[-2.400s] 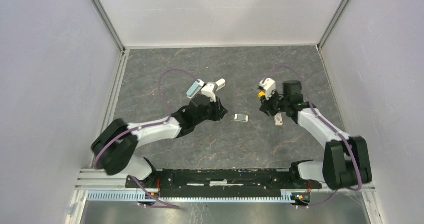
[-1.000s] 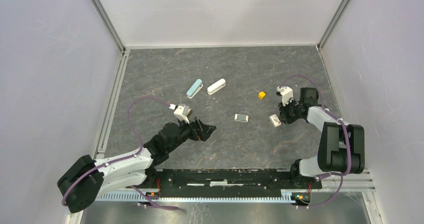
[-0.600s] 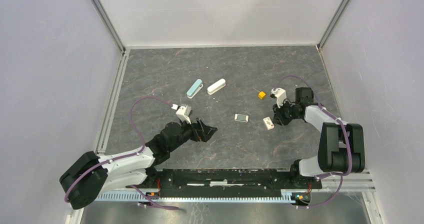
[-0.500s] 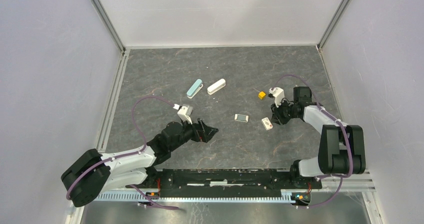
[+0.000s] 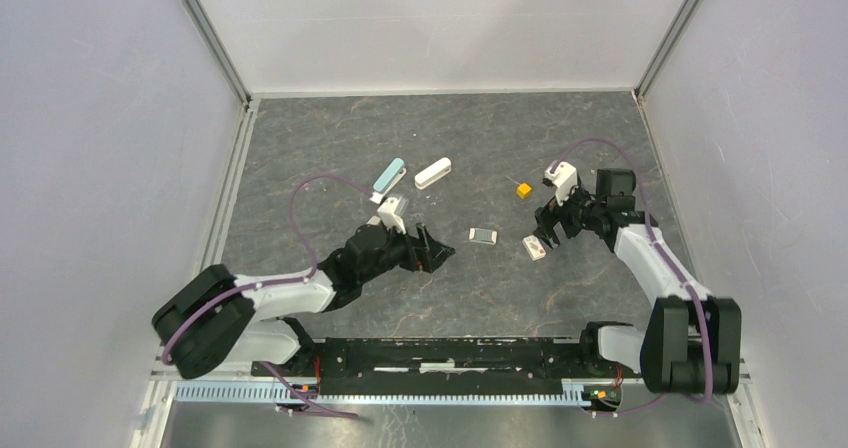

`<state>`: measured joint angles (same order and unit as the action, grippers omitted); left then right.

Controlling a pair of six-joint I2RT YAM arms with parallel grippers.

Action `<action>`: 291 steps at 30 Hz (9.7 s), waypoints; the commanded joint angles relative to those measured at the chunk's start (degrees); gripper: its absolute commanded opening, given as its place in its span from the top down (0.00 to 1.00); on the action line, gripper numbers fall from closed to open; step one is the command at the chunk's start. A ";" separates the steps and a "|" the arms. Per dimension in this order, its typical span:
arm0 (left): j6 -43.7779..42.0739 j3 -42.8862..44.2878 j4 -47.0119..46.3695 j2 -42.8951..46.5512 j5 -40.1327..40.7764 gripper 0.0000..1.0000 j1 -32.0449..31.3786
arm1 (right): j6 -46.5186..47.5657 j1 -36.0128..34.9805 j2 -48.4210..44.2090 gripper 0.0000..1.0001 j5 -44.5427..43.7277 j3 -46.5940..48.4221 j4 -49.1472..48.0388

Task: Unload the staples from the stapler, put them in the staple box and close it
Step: Adjust the shell at the center of the board, then move the staple box to the center of the board.

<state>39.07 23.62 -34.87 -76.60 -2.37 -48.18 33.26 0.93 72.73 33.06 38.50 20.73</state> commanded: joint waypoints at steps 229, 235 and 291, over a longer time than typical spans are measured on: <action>0.92 9.17 9.17 -8.01 9.30 0.68 2.19 | 17.20 3.38 13.96 0.43 -18.76 8.60 1.98; 1.00 14.69 9.03 -17.53 8.78 0.73 2.24 | 15.44 3.38 15.29 0.49 -15.73 7.09 1.53; 6.02 25.95 6.40 -34.04 3.95 0.78 -0.60 | 9.72 -6.97 13.20 0.57 -10.93 4.34 2.51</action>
<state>43.57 48.36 -29.74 -109.08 2.39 -48.27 44.10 -5.56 84.84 22.00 42.11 23.64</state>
